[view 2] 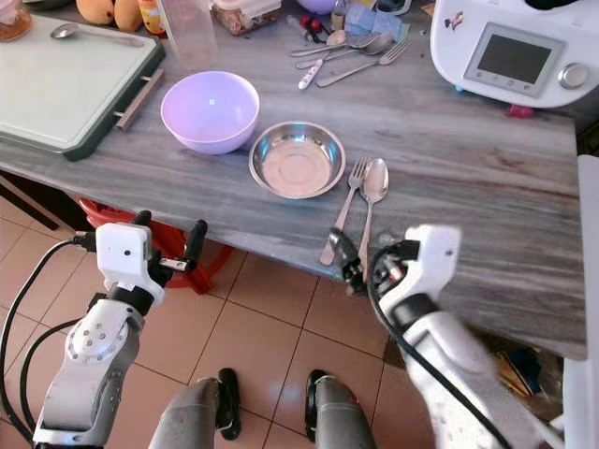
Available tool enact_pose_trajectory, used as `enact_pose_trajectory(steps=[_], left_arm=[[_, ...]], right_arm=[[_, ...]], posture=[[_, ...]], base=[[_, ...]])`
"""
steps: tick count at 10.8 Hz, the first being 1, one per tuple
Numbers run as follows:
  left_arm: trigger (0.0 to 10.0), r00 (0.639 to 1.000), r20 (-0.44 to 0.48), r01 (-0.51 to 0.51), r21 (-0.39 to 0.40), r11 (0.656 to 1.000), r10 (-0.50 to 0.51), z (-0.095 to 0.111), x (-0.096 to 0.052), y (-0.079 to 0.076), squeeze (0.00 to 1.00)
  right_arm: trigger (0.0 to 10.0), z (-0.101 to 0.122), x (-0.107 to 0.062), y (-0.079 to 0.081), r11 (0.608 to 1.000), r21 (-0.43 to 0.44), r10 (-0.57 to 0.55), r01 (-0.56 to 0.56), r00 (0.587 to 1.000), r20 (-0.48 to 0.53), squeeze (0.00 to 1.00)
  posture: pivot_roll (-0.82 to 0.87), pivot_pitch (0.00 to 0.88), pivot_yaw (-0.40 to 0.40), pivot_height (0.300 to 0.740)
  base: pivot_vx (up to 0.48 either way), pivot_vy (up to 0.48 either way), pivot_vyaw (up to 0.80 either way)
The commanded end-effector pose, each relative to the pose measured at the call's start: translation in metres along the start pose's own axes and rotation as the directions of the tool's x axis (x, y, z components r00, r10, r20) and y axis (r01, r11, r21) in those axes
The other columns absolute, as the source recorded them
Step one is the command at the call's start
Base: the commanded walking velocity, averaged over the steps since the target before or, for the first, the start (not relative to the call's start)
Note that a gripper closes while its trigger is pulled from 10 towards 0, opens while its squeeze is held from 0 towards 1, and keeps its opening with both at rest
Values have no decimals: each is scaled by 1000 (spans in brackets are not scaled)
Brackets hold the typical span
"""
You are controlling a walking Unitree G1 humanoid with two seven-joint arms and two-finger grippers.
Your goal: Setting the table
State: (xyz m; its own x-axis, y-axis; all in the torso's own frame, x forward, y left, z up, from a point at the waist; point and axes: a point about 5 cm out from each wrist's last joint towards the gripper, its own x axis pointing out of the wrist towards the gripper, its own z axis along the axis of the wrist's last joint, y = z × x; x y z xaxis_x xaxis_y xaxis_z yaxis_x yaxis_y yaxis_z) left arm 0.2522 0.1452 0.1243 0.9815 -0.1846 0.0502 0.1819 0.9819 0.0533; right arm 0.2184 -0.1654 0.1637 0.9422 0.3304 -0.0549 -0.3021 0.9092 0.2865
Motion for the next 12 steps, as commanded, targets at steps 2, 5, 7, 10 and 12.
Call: enact_pose_trajectory(steps=[2,5,7,10,12], left_arm=[[10000,1000,-10,5,-1,1000,-5,-3,-2,0,0],[10000,1000,-19,5,-5,1000,-5,-4,-4,-3,0],[10000,1000,-20,2,1,1000,-2,-3,-6,-1,0],[10000,999,-35,-6,7,1000,6,-4,-11,1,0],[10000,999,-41,5,11,1000,-4,-5,-9,1,0]], right_arm=[[10000,10,-2,12,992,-55,118,-117,993,7,0],[10000,16,19,28,849,-326,401,-416,909,-117,0],[10000,22,30,22,790,-399,442,-465,884,-153,0],[10000,26,46,-1,708,-546,410,-448,890,-199,0],[10000,24,57,-1,619,-605,463,-500,855,-234,0]], posture=[[-68,215,12,740],[-54,228,16,740],[-36,236,11,740],[-25,245,20,740],[-26,250,28,740]], base=[[0,0,0],[0,0,0],[0,0,0],[0,0,0],[0,0,0]])
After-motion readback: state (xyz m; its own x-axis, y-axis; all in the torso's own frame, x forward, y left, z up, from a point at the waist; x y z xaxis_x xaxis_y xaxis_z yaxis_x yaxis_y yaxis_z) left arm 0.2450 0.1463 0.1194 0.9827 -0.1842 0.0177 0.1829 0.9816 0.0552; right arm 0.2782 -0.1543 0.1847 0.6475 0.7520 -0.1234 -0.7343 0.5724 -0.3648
